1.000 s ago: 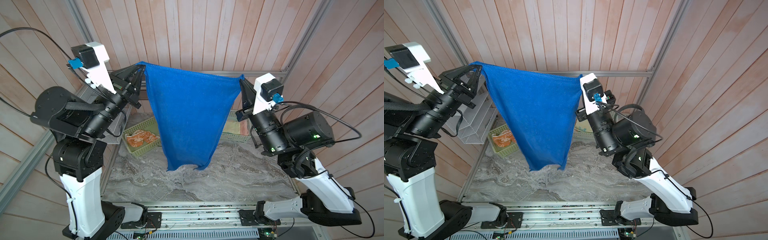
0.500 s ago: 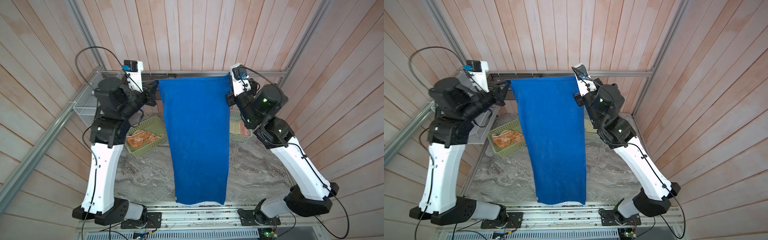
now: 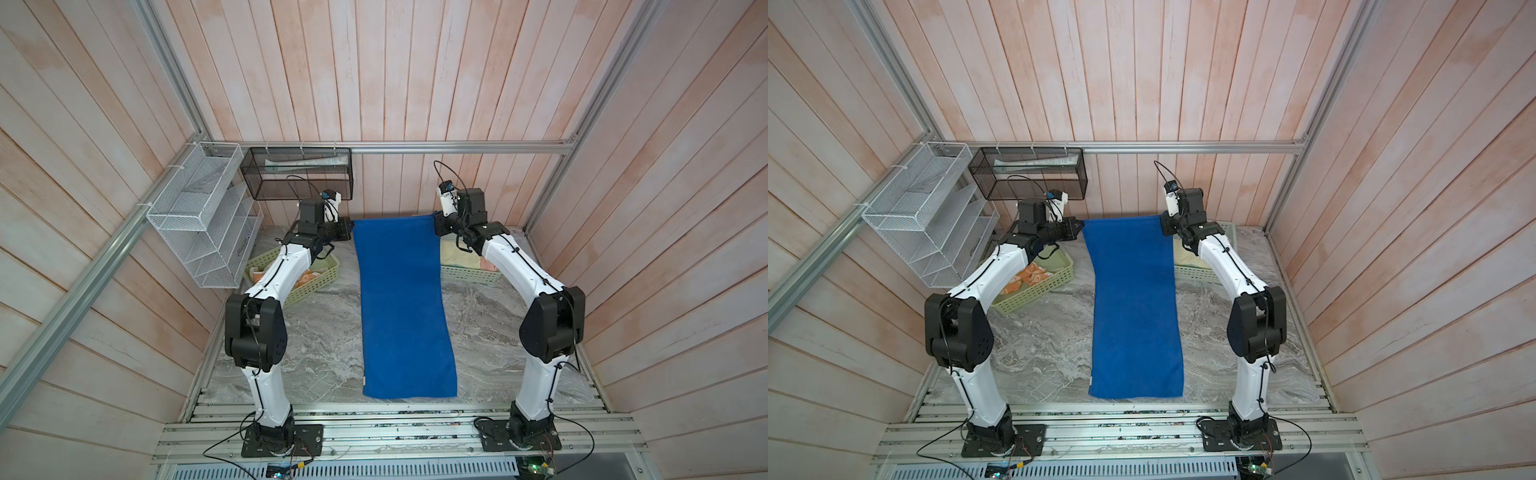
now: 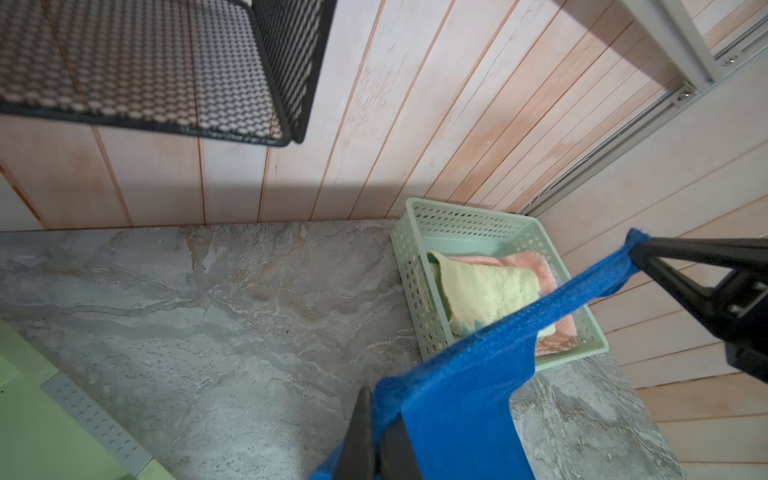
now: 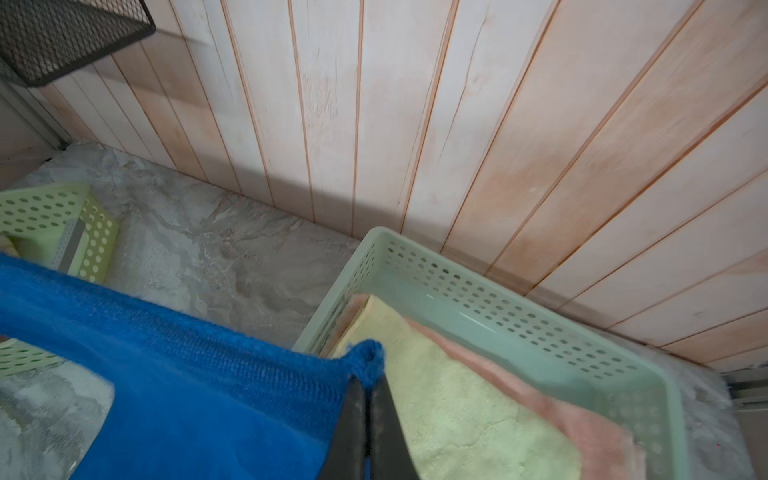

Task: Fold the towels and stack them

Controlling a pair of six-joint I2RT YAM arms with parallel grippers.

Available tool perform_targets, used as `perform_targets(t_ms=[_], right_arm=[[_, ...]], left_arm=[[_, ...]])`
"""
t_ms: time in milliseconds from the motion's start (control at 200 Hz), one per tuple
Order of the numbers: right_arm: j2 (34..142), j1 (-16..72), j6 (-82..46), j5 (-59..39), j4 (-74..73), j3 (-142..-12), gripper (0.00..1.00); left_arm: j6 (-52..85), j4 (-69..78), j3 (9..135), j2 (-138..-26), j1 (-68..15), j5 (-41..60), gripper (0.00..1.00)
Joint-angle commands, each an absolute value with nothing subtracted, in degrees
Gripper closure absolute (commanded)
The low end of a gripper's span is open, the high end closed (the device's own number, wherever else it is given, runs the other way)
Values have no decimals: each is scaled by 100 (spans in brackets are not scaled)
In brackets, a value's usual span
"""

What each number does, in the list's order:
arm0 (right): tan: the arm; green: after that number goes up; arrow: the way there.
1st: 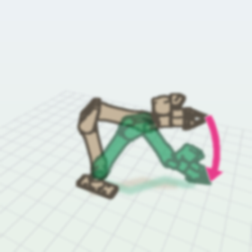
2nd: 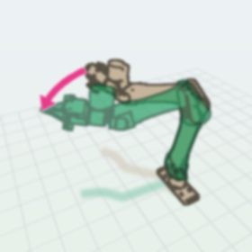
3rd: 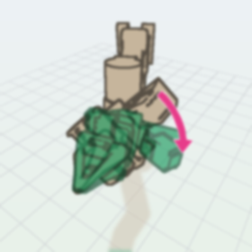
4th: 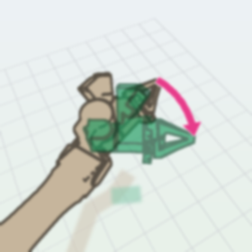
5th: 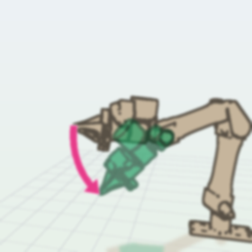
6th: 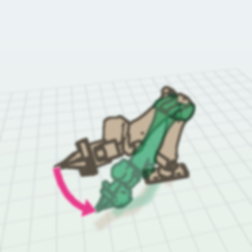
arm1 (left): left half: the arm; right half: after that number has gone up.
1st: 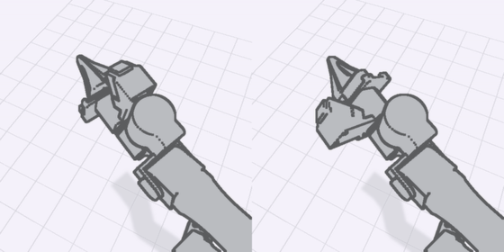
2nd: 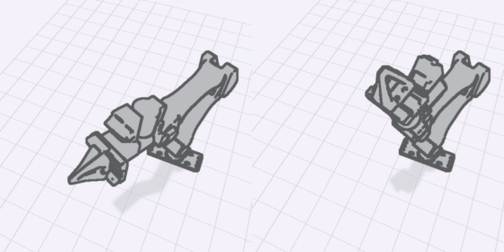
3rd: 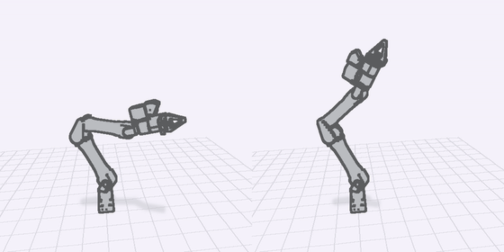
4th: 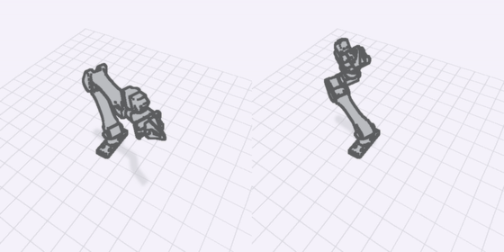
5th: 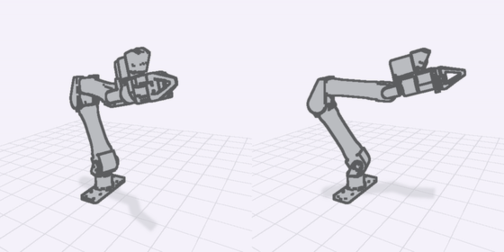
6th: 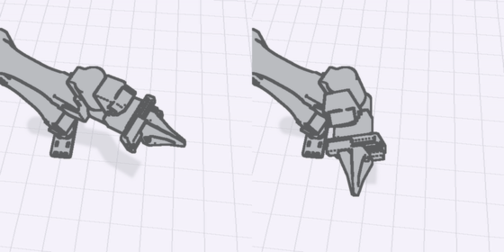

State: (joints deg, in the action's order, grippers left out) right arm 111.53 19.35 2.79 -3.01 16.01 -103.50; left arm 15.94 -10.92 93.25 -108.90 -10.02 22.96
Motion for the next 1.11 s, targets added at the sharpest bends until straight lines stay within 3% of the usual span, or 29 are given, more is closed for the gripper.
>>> perform_targets(t_ms=[0, 405, 625, 790, 1100], right_arm=[[10690, 1814, -43, -325, 1348, -9971, 100], [9238, 2326, -326, -529, 968, -7190, 100], [8618, 2408, -1137, -719, 1276, -5952, 100], [8692, 2554, -1555, -1147, 894, -4874, 100], [9407, 2978, -1951, -1427, 160, -4292, 100]], left_arm=[[1768, -402, 8838, -10519, -878, 2158, 100], [1809, -183, 6491, -9386, -1562, 1976, 100], [2123, -281, 5152, -8798, -1975, 1956, 100], [2572, -130, 4217, -8609, -2244, 1890, 100], [2847, -308, 3516, -8597, -2288, 1615, 100]])
